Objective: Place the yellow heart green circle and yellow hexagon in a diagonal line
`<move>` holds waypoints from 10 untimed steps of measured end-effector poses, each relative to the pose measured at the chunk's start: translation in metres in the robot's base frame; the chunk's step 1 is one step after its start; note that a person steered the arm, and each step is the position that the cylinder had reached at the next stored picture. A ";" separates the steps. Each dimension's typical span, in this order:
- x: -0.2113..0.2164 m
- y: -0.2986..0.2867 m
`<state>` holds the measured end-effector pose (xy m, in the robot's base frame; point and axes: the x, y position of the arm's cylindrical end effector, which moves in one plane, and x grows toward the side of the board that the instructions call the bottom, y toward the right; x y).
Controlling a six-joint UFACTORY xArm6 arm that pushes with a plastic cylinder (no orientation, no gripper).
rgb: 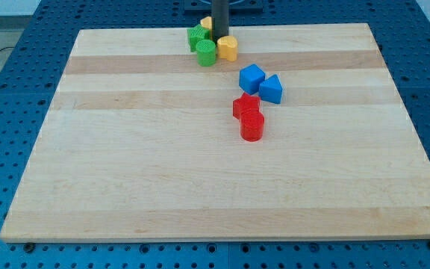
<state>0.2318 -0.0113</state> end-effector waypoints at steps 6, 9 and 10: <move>0.076 0.049; 0.054 0.015; 0.055 0.012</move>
<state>0.2864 0.0010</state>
